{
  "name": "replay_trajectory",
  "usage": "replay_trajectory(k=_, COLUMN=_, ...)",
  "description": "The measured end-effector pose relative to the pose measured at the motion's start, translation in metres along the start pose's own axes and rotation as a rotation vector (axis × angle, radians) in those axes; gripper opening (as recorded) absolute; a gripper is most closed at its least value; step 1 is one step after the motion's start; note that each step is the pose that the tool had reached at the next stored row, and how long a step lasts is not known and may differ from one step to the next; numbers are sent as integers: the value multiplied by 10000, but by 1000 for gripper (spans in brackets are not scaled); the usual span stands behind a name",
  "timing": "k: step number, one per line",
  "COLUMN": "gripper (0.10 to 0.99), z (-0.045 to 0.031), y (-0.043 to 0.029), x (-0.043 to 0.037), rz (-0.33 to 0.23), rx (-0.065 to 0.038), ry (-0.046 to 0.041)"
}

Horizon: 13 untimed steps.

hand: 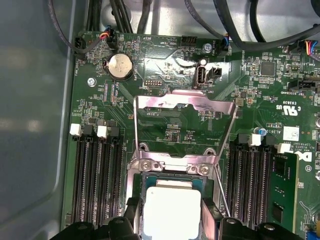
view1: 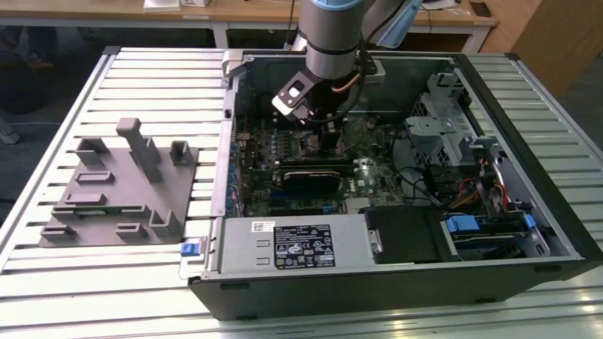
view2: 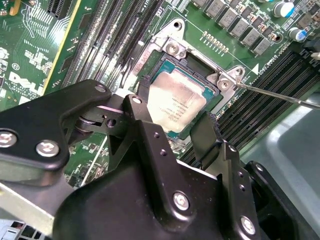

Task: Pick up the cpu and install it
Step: 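Place the cpu into insertion slot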

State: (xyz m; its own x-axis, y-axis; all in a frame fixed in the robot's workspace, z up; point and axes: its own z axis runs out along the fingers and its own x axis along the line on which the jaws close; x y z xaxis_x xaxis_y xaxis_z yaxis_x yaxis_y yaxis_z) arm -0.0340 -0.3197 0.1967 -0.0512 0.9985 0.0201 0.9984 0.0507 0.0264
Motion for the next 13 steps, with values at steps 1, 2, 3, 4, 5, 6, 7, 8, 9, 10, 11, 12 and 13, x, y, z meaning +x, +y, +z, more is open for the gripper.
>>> replay_trajectory(k=1, gripper=604, z=0, y=0, x=0, rz=0, rx=0, ry=-2)
replay_trajectory(k=2, gripper=604, z=-4, y=0, x=0, rz=0, rx=2, ry=-8)
replay_trajectory(k=3, gripper=604, z=-11, y=0, x=-1, rz=0, rx=4, ry=-11)
replay_trajectory(k=4, gripper=604, z=-20, y=0, x=0, rz=0, rx=3, ry=-13)
replay_trajectory(k=5, gripper=604, z=-30, y=1, x=0, rz=-1, rx=2, ry=-14)
replay_trajectory(k=6, gripper=604, z=-40, y=1, x=0, rz=-1, rx=2, ry=-20)
replay_trajectory(k=7, gripper=604, z=-50, y=1, x=1, rz=0, rx=3, ry=-39)
replay_trajectory(k=8, gripper=604, z=-61, y=1, x=1, rz=-1, rx=4, ry=-61)
replay_trajectory(k=9, gripper=604, z=-70, y=2, x=1, rz=-2, rx=5, ry=-80)
replay_trajectory(k=10, gripper=588, z=-78, y=2, x=2, rz=-2, rx=6, ry=-100)
replay_trajectory(k=11, gripper=525, z=-84, y=2, x=2, rz=-3, rx=6, ry=-120)
replay_trajectory(k=12, gripper=467, z=-93, y=2, x=1, rz=-3, rx=9, ry=-138)
replay_trajectory(k=13, gripper=467, z=-102, y=2, x=1, rz=-4, rx=9, ry=-150)
